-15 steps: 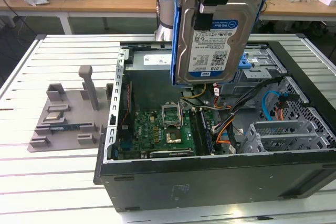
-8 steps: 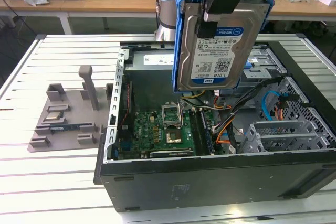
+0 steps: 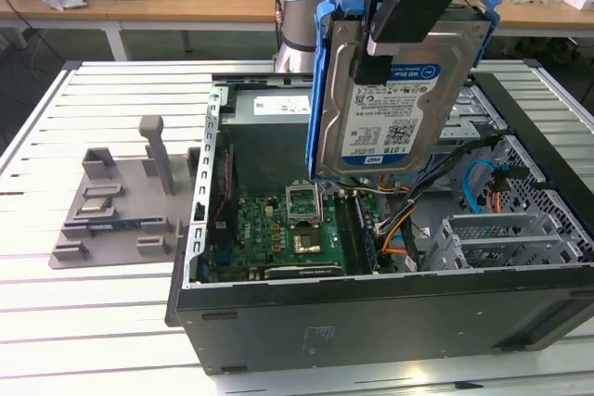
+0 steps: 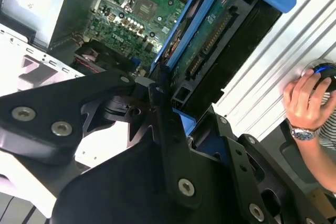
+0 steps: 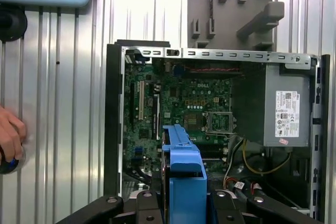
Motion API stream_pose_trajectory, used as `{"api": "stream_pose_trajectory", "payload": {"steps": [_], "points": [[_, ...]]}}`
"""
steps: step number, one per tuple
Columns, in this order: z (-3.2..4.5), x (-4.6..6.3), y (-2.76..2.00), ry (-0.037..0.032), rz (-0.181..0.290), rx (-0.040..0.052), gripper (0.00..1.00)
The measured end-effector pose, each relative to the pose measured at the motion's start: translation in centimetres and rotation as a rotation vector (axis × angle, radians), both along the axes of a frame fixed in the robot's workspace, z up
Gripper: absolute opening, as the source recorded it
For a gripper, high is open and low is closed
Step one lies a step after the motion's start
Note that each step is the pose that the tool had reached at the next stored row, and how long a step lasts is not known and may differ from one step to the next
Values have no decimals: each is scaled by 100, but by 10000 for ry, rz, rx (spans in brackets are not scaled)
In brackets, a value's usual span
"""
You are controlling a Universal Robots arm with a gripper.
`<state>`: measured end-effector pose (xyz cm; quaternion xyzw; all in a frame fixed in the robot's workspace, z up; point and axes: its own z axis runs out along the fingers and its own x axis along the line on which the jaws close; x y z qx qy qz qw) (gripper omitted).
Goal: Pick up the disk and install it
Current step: 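Pick up the disk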
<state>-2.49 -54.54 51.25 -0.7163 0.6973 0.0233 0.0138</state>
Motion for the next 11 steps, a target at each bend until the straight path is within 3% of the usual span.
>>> {"api": "stream_pose_trajectory", "payload": {"steps": [2,11], "points": [[-2,3,-49,0,0,0,37],[-3,29,-53,0,0,1,37]]}}
